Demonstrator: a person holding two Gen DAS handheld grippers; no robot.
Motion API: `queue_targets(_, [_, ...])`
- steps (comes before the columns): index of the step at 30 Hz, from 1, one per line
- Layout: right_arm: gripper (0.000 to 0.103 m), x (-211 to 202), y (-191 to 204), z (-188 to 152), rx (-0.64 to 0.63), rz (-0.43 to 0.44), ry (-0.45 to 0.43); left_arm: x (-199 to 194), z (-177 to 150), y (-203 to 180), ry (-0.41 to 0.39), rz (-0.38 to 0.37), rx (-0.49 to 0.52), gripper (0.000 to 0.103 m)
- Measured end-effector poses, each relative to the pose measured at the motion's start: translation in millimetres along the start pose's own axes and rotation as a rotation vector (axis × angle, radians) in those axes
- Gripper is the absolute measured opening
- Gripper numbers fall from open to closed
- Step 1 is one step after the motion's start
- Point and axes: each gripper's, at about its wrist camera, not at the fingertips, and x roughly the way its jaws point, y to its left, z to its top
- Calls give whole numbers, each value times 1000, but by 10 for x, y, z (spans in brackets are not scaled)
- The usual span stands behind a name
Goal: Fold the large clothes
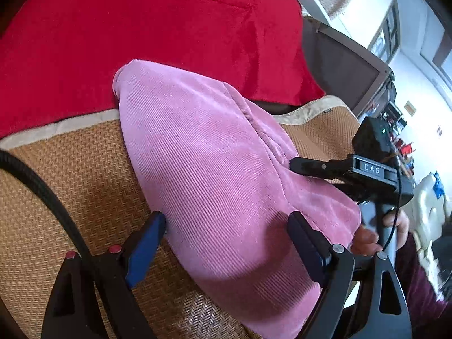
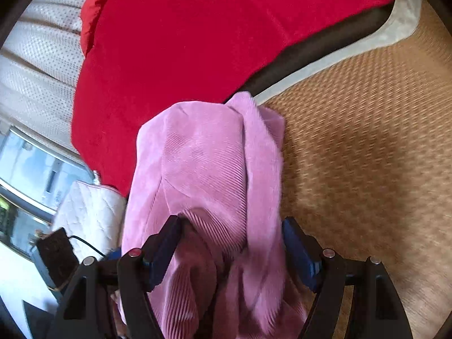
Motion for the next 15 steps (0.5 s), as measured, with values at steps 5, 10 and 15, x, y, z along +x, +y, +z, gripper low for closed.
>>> queue_targets(5, [69, 109, 173, -40, -59, -11, 6, 6, 16, 53, -13, -48, -36, 88])
queue_targets(10, [55, 176, 367, -141, -89, -3, 3, -48, 20, 18, -43, -23, -22, 69])
queue_targets(15, [54, 218, 427, -228, -108, -26, -5, -81, 45, 50, -57, -16, -35, 64])
